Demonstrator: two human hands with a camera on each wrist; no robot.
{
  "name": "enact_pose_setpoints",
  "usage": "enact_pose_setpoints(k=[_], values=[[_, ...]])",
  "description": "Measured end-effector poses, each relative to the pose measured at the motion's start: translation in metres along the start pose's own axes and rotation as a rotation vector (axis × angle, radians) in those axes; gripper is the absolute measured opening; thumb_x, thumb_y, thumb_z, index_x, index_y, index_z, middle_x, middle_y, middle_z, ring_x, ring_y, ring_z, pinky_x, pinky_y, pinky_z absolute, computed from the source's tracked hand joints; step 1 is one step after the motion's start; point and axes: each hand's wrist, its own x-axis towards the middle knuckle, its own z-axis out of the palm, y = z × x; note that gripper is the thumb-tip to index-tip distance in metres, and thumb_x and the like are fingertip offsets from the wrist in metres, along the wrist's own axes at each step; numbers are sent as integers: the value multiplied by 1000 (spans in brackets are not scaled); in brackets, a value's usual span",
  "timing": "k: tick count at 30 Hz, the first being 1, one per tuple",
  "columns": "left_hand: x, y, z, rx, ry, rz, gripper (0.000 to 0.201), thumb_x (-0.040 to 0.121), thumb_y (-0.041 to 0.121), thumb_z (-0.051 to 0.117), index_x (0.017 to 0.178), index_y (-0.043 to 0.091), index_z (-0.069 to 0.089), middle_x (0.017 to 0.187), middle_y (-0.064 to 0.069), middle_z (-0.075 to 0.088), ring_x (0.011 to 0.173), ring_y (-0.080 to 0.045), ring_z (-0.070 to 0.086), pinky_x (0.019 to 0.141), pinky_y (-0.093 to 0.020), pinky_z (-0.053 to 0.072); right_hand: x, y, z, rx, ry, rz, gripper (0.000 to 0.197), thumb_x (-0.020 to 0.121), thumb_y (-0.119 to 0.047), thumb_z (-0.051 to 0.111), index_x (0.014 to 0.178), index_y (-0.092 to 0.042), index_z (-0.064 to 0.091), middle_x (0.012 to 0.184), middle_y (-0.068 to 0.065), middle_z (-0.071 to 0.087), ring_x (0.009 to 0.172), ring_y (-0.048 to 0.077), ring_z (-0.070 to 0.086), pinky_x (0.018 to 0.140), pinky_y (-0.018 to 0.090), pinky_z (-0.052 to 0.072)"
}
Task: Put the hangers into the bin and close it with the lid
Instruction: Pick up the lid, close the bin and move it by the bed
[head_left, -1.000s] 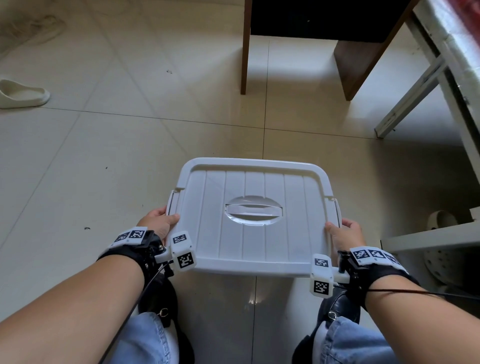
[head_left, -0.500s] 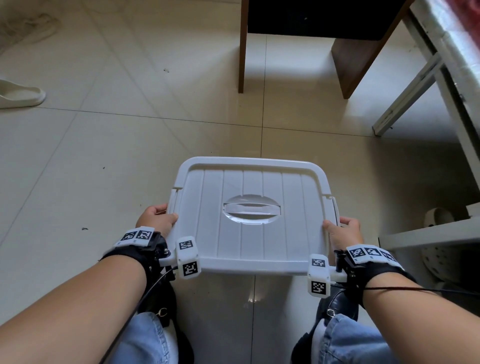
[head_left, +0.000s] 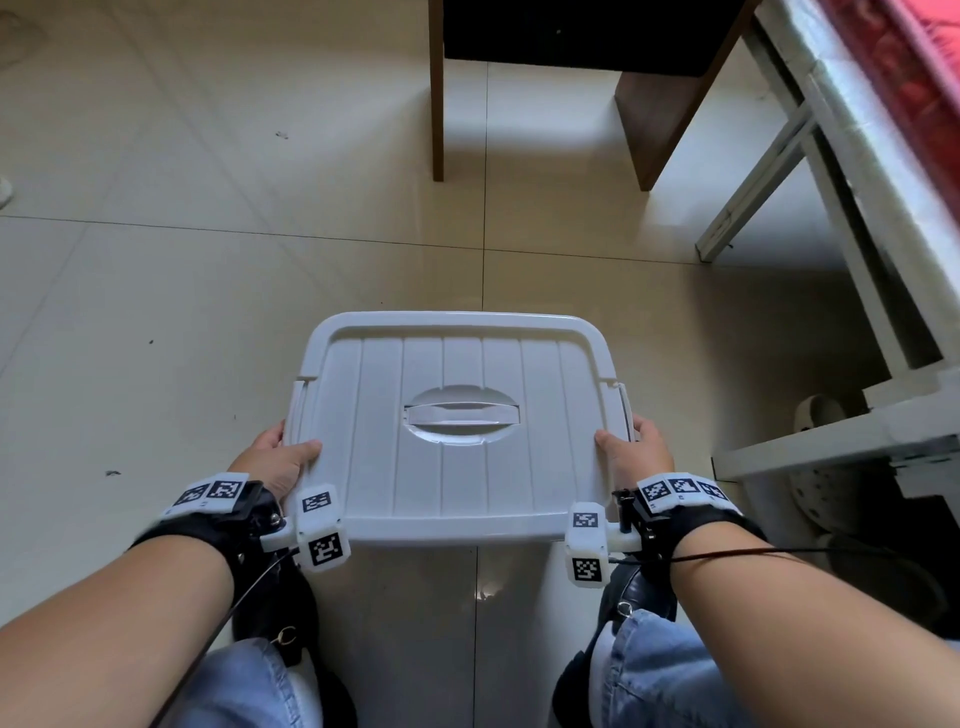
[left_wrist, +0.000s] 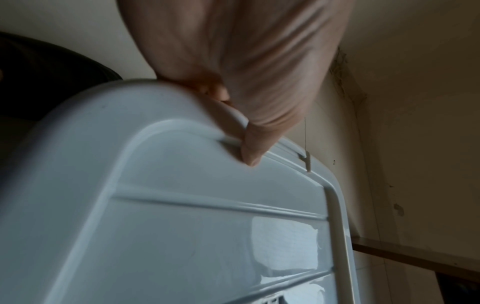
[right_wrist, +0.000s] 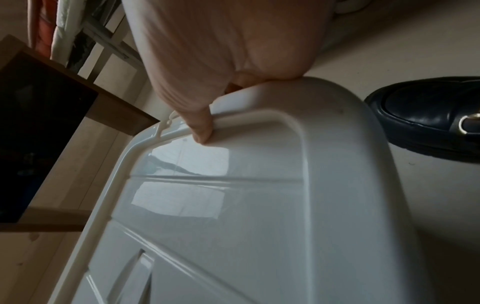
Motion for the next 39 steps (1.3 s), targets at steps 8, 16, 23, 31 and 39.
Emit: enact_pose_setpoints(k=[8,16,23,31,39], values=[[2,-2,-2,24,-14,3,51,87,6,62,135,22,53,115,-15,68,100,-37,67,94,-59,50,1,-2,1,-78,-9,-4,41,90,-18,57,128,-12,45,120,14,63,89,24,53,78,28,40],[-11,5,0,41,-7,16,52,88,6,61,137,20,51,115,-14,66,104,-37,66,97,-57,49,1,-3,4,-113,5,-4,40,91,-17,53,128,-14,40,114,17,63,83,28,56,69,29,40],[1,-3,-8,191,56,-124,61,57,52,77,96,6,68,96,-18,74,89,-40,71,92,-54,53,-7,-12,-11,-190,-181,165,55,83,-42,66,119,-5,50,98,11,61,72,24,57,60,31,43],[-7,5,-9,224,14,-213,94,37,69,78,107,7,69,100,-17,74,91,-37,71,95,-51,51,1,-9,-24,-249,-355,196,48,82,-44,67,108,-6,54,81,6,57,68,20,54,60,30,42],[-24,45,-8,67,159,-99,52,56,58,74,79,12,69,85,-14,73,78,-33,71,90,-51,54,-4,-10,-24,-86,-429,174,74,46,-44,80,107,-10,57,105,25,69,82,32,61,87,55,50]])
